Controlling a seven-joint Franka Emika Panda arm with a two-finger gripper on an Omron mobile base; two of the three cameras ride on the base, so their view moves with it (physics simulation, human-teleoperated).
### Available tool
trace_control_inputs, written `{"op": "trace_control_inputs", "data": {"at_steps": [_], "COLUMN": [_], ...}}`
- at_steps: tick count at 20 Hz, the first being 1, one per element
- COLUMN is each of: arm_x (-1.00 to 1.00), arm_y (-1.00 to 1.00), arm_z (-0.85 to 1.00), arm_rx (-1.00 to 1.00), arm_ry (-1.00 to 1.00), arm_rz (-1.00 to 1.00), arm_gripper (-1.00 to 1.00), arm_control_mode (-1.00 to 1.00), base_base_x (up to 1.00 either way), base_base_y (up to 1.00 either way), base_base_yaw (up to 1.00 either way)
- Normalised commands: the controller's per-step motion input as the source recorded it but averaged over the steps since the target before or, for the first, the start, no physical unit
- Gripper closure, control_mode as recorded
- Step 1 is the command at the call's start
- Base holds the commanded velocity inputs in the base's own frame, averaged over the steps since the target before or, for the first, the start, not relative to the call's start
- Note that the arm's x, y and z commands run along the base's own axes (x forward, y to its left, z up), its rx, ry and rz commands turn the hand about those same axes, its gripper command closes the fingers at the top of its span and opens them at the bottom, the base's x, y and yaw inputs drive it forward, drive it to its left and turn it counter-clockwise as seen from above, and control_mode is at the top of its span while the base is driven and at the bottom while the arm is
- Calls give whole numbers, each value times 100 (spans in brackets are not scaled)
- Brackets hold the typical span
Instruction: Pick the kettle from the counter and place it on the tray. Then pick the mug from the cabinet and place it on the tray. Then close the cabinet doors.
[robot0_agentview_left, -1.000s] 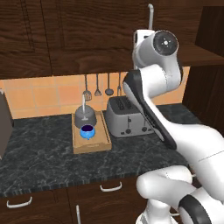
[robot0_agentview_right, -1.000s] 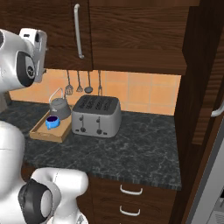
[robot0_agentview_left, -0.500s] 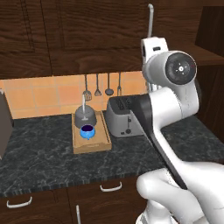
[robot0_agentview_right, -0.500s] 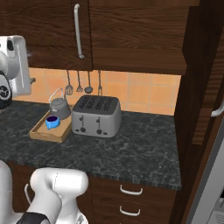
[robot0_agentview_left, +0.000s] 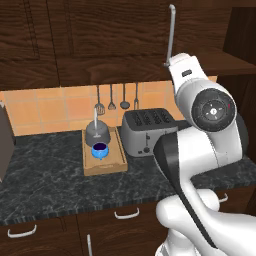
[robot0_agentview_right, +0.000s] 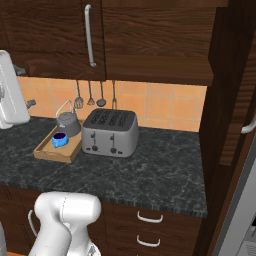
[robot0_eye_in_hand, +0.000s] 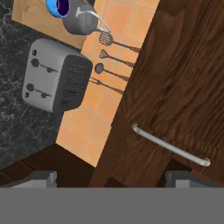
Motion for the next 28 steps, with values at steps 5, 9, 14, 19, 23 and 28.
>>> {"op": "trace_control_inputs", "data": {"at_steps": [5, 9, 14, 19, 23, 28], "arm_x": [-33, -18, -23, -23, -13, -30], "arm_y": [-55, -91, -97, -100, -100, -94], "arm_z": [-2, -7, 2, 0, 0, 0], "arm_rx": [-6, 1, 17, 22, 18, 16], "arm_ry": [0, -1, 0, 1, 0, 2], "arm_rz": [-36, -24, -11, -6, -2, -8], "arm_gripper": [-100, -100, -100, -100, -100, -100], "arm_control_mode": [-100, -100, -100, -100, -100, -100], "base_base_x": [0, 0, 0, 0, 0, 0], "base_base_y": [0, 0, 0, 0, 0, 0], "base_base_yaw": [0, 0, 0, 0, 0, 0]}}
